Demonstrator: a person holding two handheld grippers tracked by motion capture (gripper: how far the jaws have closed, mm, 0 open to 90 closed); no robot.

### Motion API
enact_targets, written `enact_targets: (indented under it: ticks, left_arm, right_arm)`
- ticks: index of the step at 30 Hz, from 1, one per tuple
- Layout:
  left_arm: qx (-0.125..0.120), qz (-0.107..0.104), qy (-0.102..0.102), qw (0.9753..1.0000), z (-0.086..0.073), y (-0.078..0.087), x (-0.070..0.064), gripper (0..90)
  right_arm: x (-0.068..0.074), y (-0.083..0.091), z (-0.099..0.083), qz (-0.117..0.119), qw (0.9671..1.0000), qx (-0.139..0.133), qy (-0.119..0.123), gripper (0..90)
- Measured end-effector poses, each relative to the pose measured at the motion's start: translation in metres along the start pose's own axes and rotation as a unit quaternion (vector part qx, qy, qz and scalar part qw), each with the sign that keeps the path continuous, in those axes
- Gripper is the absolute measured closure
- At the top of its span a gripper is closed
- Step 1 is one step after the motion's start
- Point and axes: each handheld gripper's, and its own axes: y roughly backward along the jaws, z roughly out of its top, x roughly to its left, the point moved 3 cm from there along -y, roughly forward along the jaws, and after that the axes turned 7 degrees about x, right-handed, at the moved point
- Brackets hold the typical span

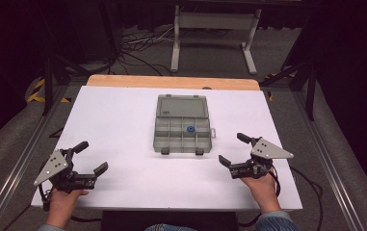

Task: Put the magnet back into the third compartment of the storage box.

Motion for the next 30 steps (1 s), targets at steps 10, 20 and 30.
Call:
enact_targets:
  ticks: [10,20,30]
  left_arm:
    - [-0.003,-0.001,0.000,1.0000,0.000,0.001,0.000,0.3]
    - [-0.004,-0.005,-0.001,1.0000,0.000,0.000,0.000,0.2]
    - [-0.011,-0.014,0.011,0.9998,-0.001,0.000,0.000,0.2]
  right_arm:
    - [-0.001,-0.001,-0.020,0.000,1.0000,-0.002,-0.001,0.0]
    - [0.000,-0.003,-0.038,0.014,0.9998,-0.007,-0.013,0.0]
    - [-0.001,-0.007,-0.044,0.018,0.9994,-0.011,-0.026,0.0]
